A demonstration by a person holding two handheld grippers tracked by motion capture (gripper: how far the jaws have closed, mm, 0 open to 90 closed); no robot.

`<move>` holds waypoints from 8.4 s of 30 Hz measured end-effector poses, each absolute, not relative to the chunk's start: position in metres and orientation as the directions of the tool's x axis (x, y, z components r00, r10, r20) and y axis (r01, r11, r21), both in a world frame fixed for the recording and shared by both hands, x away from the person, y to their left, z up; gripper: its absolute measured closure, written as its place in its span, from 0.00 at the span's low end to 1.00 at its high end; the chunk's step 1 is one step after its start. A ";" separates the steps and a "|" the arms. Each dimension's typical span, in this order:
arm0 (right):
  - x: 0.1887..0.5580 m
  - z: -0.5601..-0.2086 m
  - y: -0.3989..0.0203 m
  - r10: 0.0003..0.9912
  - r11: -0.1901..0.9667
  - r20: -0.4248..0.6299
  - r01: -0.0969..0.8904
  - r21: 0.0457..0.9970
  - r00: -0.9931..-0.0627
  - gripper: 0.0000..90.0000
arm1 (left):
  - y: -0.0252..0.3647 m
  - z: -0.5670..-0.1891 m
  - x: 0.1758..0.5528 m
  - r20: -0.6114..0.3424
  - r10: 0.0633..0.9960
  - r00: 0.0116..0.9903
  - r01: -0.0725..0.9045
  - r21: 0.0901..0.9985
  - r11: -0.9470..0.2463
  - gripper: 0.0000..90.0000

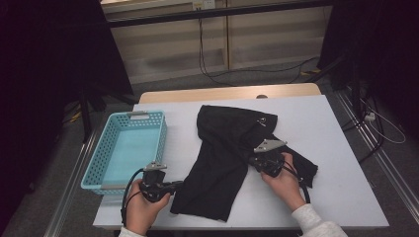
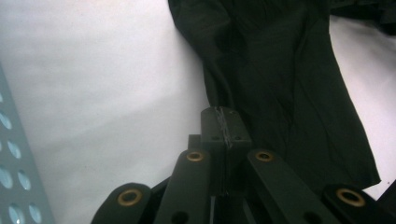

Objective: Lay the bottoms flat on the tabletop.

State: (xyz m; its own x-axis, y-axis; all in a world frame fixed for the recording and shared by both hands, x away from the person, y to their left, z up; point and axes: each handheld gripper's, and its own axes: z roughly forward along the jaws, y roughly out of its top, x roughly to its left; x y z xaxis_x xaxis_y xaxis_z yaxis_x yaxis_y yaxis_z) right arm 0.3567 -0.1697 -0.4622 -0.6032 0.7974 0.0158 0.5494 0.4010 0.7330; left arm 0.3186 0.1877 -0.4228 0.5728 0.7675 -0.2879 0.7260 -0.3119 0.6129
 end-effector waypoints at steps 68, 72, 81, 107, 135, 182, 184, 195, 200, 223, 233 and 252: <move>0.357 -0.466 -0.187 0.824 0.367 0.011 0.549 0.751 -0.567 0.92 | 0.168 -0.423 0.364 -0.231 0.837 0.496 0.751 0.598 -0.280 0.98; 0.357 -0.466 -0.187 0.817 0.366 0.026 0.552 0.749 -0.576 0.98 | 0.172 -0.420 0.364 -0.245 0.839 0.486 0.762 0.589 -0.269 0.98; 0.352 -0.463 -0.177 0.773 0.391 0.052 0.541 0.745 -0.632 1.00 | 0.174 -0.415 0.361 -0.246 0.842 0.480 0.767 0.584 -0.266 0.98; 0.349 -0.459 -0.186 0.784 0.373 0.060 0.547 0.749 -0.617 0.92 | 0.171 -0.413 0.361 -0.233 0.828 0.510 0.735 0.618 -0.279 0.88; 0.335 -0.463 -0.127 0.622 0.478 0.123 0.499 0.723 -0.773 0.76 | 0.159 -0.420 0.364 -0.187 0.768 0.612 0.635 0.694 -0.338 0.54; 0.320 -0.456 -0.131 0.696 0.433 0.093 0.519 0.737 -0.712 0.80 | 0.161 -0.412 0.377 -0.169 0.753 0.636 0.592 0.733 -0.336 0.32; 0.318 -0.447 -0.132 0.706 0.408 0.074 0.491 0.770 -0.704 0.79 | 0.161 -0.412 0.377 -0.176 0.754 0.633 0.596 0.733 -0.329 0.32; 0.306 -0.455 -0.078 0.534 0.474 0.092 0.388 0.790 -0.840 0.65 | 0.161 -0.412 0.378 -0.177 0.751 0.636 0.595 0.733 -0.331 0.31; 0.306 -0.469 -0.059 0.489 0.536 0.062 0.356 0.765 -0.870 0.54 | 0.160 -0.414 0.379 -0.179 0.748 0.639 0.594 0.733 -0.332 0.31; 0.301 -0.452 -0.064 0.434 0.509 0.139 0.369 0.778 -0.890 0.70 | 0.156 -0.412 0.378 -0.200 0.743 0.638 0.597 0.738 -0.314 0.29; 0.330 -0.437 -0.154 0.698 0.368 0.106 0.482 0.795 -0.709 0.61 | 0.146 -0.416 0.380 -0.177 0.730 0.660 0.584 0.733 -0.350 0.26; 0.326 -0.460 -0.183 0.734 0.467 0.031 0.536 0.703 -0.679 0.97 | 0.125 -0.422 0.383 -0.191 0.696 0.692 0.573 0.731 -0.370 0.24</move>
